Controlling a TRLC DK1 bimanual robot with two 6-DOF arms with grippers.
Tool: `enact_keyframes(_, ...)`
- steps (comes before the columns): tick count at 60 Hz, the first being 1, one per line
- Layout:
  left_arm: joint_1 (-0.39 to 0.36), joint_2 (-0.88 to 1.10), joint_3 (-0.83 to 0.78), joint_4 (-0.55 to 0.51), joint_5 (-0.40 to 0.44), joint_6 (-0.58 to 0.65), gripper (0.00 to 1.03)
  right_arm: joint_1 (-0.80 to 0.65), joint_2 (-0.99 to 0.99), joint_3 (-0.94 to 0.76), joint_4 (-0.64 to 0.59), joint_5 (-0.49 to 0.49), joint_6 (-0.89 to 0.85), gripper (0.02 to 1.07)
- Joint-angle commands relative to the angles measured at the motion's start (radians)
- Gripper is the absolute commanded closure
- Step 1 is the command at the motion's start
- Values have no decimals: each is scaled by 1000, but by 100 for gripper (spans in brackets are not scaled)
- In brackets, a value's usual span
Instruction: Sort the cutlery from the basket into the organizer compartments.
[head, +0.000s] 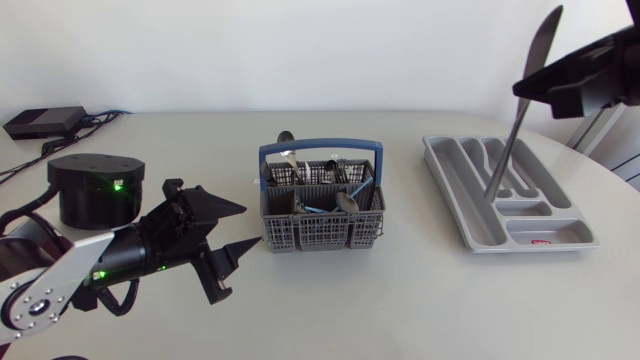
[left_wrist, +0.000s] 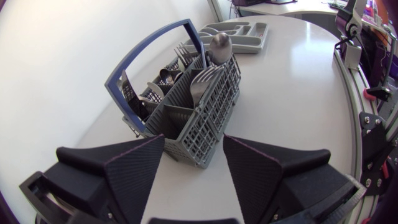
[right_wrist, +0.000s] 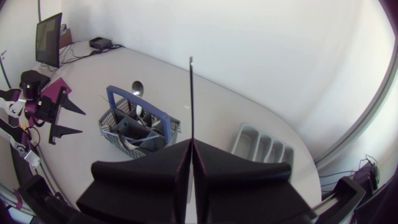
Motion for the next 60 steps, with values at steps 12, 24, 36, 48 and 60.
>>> enact_keyframes(12,-58,-13,61,-29,-62,17,38,-393,83,-37,17,-192,-167,101)
enact_keyframes(24,-85,-19,70,-44,-97,32,37,-539,218,-35,91,-206,-205,101)
enact_keyframes(36,-94,-25,73,-53,-113,45,38,-643,369,15,178,-189,-218,101)
enact_keyframes(48,-96,-30,81,-63,-119,52,38,-723,554,132,195,-182,-241,101)
enact_keyframes(60,-122,-30,79,-64,-140,52,37,-768,721,268,215,-169,-242,101)
